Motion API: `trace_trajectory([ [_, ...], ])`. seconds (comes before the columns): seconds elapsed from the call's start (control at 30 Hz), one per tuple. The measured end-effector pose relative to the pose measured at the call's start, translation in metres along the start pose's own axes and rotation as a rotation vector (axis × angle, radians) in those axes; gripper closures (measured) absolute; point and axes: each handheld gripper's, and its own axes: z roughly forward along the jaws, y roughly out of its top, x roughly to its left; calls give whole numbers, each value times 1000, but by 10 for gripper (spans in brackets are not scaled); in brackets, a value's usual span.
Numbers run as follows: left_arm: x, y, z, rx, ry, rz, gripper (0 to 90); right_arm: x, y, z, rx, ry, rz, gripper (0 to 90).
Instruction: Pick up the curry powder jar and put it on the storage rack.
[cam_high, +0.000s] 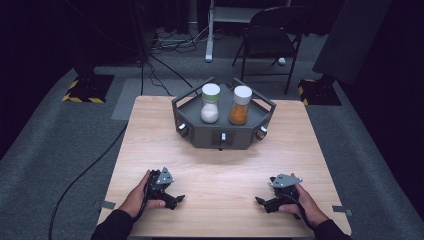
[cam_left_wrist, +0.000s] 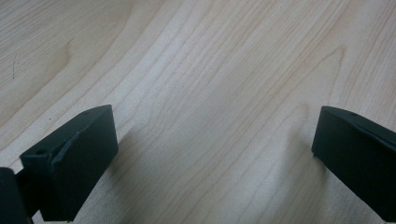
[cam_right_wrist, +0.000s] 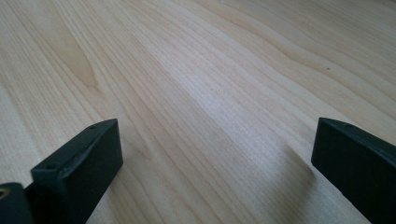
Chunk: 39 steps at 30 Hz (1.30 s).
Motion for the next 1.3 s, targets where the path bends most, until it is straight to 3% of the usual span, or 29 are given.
trace_trajectory([
  [0.1,1,0,0,-1,-2,3,2,-6,0,-1,15,13,28,2],
  [0.43,1,1,1,-2,-3,3,2,-13,-4,-5,17,23,28,0],
  [1.3,2,2,2,-1,-2,8,3,-15,-5,-6,17,17,34,0],
])
